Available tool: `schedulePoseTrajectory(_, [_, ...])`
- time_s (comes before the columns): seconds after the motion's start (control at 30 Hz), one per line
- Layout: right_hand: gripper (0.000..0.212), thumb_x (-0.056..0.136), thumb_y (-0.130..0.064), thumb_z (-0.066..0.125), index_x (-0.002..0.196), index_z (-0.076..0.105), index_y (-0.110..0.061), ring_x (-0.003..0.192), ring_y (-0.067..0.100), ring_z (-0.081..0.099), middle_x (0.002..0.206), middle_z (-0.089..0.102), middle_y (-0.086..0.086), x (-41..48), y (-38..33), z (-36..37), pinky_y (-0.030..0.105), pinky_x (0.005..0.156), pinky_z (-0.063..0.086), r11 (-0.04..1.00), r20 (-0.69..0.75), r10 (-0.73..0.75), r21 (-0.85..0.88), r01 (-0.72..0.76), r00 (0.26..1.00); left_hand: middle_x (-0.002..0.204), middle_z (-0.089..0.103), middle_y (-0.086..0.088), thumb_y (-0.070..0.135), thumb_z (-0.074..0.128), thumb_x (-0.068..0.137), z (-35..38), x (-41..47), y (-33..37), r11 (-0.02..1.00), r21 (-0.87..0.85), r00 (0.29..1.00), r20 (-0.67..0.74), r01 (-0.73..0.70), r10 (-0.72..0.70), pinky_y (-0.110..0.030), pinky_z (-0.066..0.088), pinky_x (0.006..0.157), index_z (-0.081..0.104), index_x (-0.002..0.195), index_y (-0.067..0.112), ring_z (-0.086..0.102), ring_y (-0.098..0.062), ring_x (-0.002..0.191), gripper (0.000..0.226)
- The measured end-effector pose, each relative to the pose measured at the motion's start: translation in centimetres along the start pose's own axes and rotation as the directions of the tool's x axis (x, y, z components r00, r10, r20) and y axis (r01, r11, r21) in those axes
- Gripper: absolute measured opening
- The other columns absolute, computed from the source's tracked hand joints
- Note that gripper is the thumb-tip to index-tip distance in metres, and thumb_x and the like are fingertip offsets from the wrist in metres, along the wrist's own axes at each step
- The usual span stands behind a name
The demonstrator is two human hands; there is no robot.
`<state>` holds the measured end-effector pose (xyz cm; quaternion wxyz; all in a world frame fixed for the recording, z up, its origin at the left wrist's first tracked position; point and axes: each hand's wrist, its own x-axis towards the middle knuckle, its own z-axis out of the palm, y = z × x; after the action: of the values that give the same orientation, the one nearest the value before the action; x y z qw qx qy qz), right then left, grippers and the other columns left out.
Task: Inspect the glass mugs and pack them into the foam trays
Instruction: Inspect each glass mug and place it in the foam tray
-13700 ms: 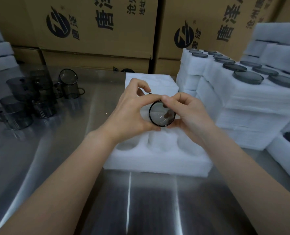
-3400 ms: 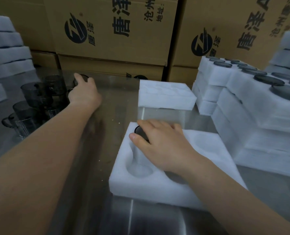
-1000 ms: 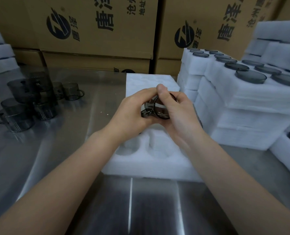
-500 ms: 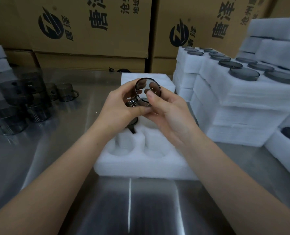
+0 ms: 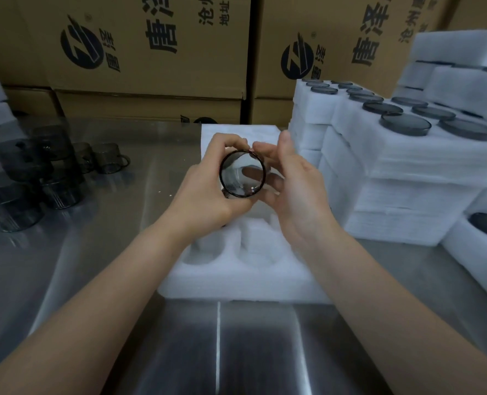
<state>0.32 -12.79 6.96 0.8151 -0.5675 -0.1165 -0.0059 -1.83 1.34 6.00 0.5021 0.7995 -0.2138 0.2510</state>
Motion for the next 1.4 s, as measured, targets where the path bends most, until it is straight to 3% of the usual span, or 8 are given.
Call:
schedulePoseTrajectory(0.1, [0.031, 0.102, -0.039, 0.044, 0.120, 0.064, -0.022, 0.097, 0.022, 0.069, 0.107, 0.072, 0.007, 0.1, -0.4, 0.3, 0.035, 0.085, 0.054, 0.984, 0.087, 0.107, 0.133, -0.118, 0.990, 0.107, 0.058, 0.028, 0.027, 0.076, 0.076, -0.2, 0.0, 0.2, 0.997, -0.077, 1.000, -0.023, -0.017, 0.015, -0.029, 0.054, 0.085, 0.037, 0.119, 0.029, 0.062, -0.008, 0.107, 0.058])
schedulePoseTrajectory(0.2, [0.034, 0.099, -0.030, 0.044, 0.120, 0.065, -0.014, 0.095, 0.020, 0.065, 0.106, 0.071, 0.008, -0.1, -0.7, 0.6, 0.034, 0.089, 0.049, 0.976, 0.221, 0.123, 0.149, -0.159, 0.967, 0.108, 0.058, 0.026, 0.034, 0.068, 0.079, -0.5, 0.2, 0.3, 0.985, -0.174, 0.998, -0.058, -0.016, 0.006, -0.023, 0.049, 0.089, 0.031, 0.120, 0.029, 0.061, -0.005, 0.107, 0.056])
schedulePoseTrajectory(0.37, [0.041, 0.101, -0.021, 0.049, 0.141, 0.049, -0.010, 0.108, 0.025, 0.065, 0.128, 0.064, 0.017, -0.5, -0.7, 0.4, 0.036, 0.085, 0.054, 0.997, 0.235, 0.018, 0.063, -0.034, 0.972, 0.126, 0.058, -0.004, 0.036, 0.075, 0.069, -0.9, 0.5, -0.7, 0.975, -0.223, 0.994, -0.100, 0.025, -0.048, -0.047, 0.046, 0.102, 0.050, 0.121, 0.026, 0.057, -0.020, 0.119, 0.058])
schedulePoseTrajectory(0.47, [0.044, 0.095, -0.018, 0.060, 0.138, 0.054, -0.013, 0.107, 0.022, 0.066, 0.123, 0.066, 0.011, -0.4, -0.7, 0.4, 0.032, 0.080, 0.054, 0.997, 0.200, -0.045, -0.053, 0.056, 0.979, 0.121, 0.063, 0.004, 0.031, 0.080, 0.065, -1.0, 0.5, -0.7, 0.972, -0.232, 0.995, -0.086, 0.029, -0.050, -0.031, 0.050, 0.096, 0.055, 0.123, 0.026, 0.059, -0.013, 0.117, 0.063])
schedulePoseTrajectory(0.7, [0.041, 0.073, -0.020, 0.084, 0.104, 0.058, -0.024, 0.079, 0.006, 0.066, 0.094, 0.061, -0.009, -0.8, 0.1, 0.6, 0.021, 0.062, 0.051, 0.935, 0.118, -0.223, -0.255, 0.246, 0.968, 0.109, 0.067, 0.013, 0.015, 0.082, 0.062, -0.7, 0.4, -0.5, 0.995, -0.092, 0.999, -0.006, 0.033, -0.034, -0.044, 0.051, 0.097, 0.060, 0.115, 0.031, 0.063, -0.011, 0.105, 0.060])
schedulePoseTrajectory(1.0, [0.022, 0.093, -0.030, 0.066, 0.073, 0.060, -0.022, 0.069, 0.007, 0.062, 0.076, 0.063, -0.004, -0.4, -0.3, 0.2, 0.020, 0.054, 0.047, 0.963, -0.090, -0.189, -0.212, 0.166, 0.978, 0.116, 0.063, 0.009, 0.007, 0.084, 0.071, -0.4, 0.3, -0.4, 0.997, -0.073, 0.992, 0.122, 0.028, -0.019, -0.033, 0.051, 0.095, 0.055, 0.129, 0.020, 0.060, -0.014, 0.112, 0.066])
schedulePoseTrajectory(1.3, [0.039, 0.099, 0.001, 0.044, 0.137, 0.050, -0.003, 0.112, 0.031, 0.057, 0.128, 0.059, 0.023, 0.1, -0.5, 0.3, 0.041, 0.095, 0.043, 0.979, 0.279, 0.013, 0.194, -0.070, 0.960, 0.115, 0.064, 0.000, 0.006, 0.071, 0.074, -0.7, 0.4, -0.5, 0.936, -0.343, 0.996, -0.006, 0.081, -0.089, -0.024, 0.050, 0.089, 0.051, 0.125, 0.014, 0.063, -0.011, 0.109, 0.056])
schedulePoseTrajectory(1.4, [0.040, 0.090, 0.001, 0.059, 0.129, 0.055, -0.009, 0.087, 0.018, 0.065, 0.104, 0.064, 0.013, 0.0, -0.5, 0.4, 0.027, 0.075, 0.050, 0.989, 0.245, -0.005, 0.146, -0.032, 0.969, 0.114, 0.064, -0.001, 0.007, 0.072, 0.073, -0.7, 0.4, -0.5, 0.953, -0.293, 0.997, 0.000, 0.077, -0.080, -0.027, 0.052, 0.091, 0.052, 0.125, 0.014, 0.064, -0.013, 0.108, 0.056])
